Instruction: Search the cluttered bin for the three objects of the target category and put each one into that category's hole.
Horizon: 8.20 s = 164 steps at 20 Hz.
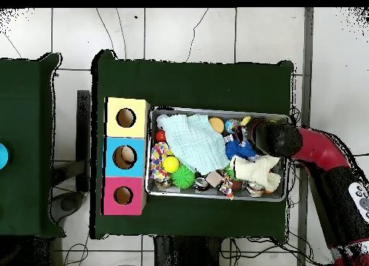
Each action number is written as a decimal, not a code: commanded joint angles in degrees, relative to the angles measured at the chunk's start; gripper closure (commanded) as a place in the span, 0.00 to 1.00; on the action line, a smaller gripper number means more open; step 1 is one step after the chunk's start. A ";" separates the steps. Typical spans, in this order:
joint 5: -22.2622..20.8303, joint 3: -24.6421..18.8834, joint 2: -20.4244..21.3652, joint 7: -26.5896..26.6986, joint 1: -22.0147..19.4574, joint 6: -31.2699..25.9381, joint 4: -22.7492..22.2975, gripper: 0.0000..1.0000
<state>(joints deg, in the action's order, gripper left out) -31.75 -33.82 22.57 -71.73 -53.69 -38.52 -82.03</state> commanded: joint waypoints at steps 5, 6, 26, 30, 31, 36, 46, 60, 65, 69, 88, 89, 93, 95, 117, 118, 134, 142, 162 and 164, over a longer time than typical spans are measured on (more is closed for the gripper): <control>-3.20 1.52 -8.43 4.15 -3.03 4.00 1.49 0.00; -3.29 1.56 -8.90 4.29 -3.28 4.21 1.57 0.00; -4.06 2.19 -10.80 0.07 -4.01 10.57 1.72 0.00; -4.37 2.27 -10.48 0.85 -3.86 9.85 2.12 0.00; -4.37 2.24 -10.60 1.03 -3.87 9.71 2.35 0.00; -4.33 2.27 -10.41 1.36 -3.81 9.14 3.26 0.00; -4.13 1.99 -10.89 2.45 -4.41 8.33 4.19 0.00; -4.71 -0.19 -7.90 1.14 -5.38 13.16 -0.76 0.00; -4.93 0.51 -6.81 0.05 -5.53 14.78 -2.41 0.00; -5.14 1.08 -6.55 -0.40 -5.05 15.24 -2.13 0.00; -4.15 -0.14 -8.04 3.27 -5.90 11.35 0.54 0.00; -4.16 -0.12 -8.10 3.19 -5.86 11.40 0.54 0.00; -4.30 0.01 -7.98 3.14 -6.04 11.51 0.17 0.00; -4.26 0.08 -7.96 2.96 -5.76 11.42 0.41 0.00; -4.45 1.40 -3.78 -2.85 -3.95 15.21 -4.92 0.00; -4.78 1.45 -2.76 -3.09 -3.94 15.82 -5.69 0.00; 3.00 -0.49 10.62 0.97 -6.71 2.94 -12.12 0.00; 5.90 -1.09 14.81 2.96 -6.50 -4.13 -11.76 0.00; 0.57 -0.71 -4.91 2.79 -7.46 10.13 -5.60 0.00; 0.42 -1.01 -6.43 3.04 -7.76 11.09 -5.06 0.00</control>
<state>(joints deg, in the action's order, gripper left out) -28.17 -33.89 22.86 -71.72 -60.29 -30.98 -90.08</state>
